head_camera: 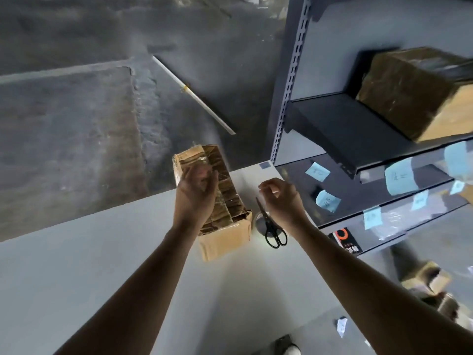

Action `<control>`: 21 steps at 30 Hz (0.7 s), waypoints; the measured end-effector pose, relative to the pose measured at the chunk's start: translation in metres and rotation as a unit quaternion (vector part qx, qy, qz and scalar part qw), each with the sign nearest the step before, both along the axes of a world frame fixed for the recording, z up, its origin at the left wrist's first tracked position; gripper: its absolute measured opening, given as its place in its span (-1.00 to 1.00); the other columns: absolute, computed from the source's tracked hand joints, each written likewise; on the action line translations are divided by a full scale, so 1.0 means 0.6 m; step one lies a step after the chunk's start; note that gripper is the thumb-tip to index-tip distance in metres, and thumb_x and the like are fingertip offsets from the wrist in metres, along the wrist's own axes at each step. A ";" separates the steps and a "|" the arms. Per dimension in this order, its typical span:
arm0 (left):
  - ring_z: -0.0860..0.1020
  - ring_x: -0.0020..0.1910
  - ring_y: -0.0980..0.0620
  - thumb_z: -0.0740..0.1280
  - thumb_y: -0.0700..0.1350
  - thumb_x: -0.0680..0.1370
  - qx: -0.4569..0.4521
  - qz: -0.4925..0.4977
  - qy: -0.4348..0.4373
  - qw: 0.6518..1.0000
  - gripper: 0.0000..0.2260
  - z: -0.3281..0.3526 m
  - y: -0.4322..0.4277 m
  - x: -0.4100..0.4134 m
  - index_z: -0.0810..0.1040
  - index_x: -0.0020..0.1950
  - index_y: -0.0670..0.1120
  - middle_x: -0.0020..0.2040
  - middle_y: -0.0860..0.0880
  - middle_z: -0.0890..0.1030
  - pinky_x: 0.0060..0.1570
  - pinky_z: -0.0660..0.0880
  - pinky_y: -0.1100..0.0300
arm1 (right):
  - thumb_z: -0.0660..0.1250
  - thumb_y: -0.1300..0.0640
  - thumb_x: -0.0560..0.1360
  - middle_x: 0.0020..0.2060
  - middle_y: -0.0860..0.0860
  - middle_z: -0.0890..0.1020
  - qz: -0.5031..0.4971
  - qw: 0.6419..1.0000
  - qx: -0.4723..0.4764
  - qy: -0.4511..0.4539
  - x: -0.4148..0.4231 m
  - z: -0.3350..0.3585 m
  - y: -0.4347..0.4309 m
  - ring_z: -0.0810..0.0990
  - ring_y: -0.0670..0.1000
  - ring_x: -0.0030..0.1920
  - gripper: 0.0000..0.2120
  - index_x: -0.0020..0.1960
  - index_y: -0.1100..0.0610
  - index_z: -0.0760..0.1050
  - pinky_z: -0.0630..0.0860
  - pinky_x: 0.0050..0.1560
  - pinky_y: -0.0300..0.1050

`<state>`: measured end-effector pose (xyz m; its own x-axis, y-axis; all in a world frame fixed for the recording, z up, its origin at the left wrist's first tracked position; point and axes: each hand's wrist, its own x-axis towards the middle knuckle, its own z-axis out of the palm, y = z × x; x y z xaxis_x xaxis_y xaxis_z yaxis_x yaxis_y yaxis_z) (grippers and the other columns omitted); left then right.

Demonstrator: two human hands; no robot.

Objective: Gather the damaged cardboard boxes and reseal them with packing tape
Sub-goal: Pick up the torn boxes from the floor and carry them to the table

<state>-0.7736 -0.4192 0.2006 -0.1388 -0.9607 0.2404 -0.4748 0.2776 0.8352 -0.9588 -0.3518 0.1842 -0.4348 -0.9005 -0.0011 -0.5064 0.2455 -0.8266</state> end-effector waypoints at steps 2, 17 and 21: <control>0.61 -0.02 0.17 0.28 -0.01 0.64 -0.004 -0.027 -0.012 1.000 -0.90 0.016 0.021 -0.033 0.54 0.07 0.00 0.07 0.02 0.65 -0.14 0.46 0.47 | 0.25 0.06 0.62 -0.08 0.04 0.72 -0.029 0.999 -0.014 -0.001 -0.020 0.012 0.034 0.68 0.02 -0.07 -0.76 -0.02 0.18 0.63 0.62 -0.02 -0.03; 0.63 -0.29 0.12 0.21 -0.05 0.67 0.033 -0.247 -0.057 0.967 -0.69 -0.020 0.341 -0.397 0.56 -0.24 -0.06 -0.32 0.10 0.63 -0.19 0.56 0.16 | 0.24 -0.02 0.65 -0.37 0.29 0.58 -0.210 0.973 -0.073 -0.070 -0.317 0.018 0.453 0.52 -0.02 -0.46 -0.53 -0.22 0.36 0.49 0.45 -0.39 -0.12; 0.64 -0.25 0.09 0.19 -0.05 0.68 0.092 -0.290 -0.066 0.950 -0.68 -0.050 0.463 -0.507 0.58 -0.19 -0.11 -0.26 0.00 0.66 -0.18 0.59 0.16 | 0.25 -0.06 0.63 -0.38 0.27 0.56 -0.259 0.959 -0.077 -0.084 -0.425 -0.021 0.598 0.47 0.02 -0.39 -0.51 -0.27 0.31 0.49 0.46 -0.32 -0.02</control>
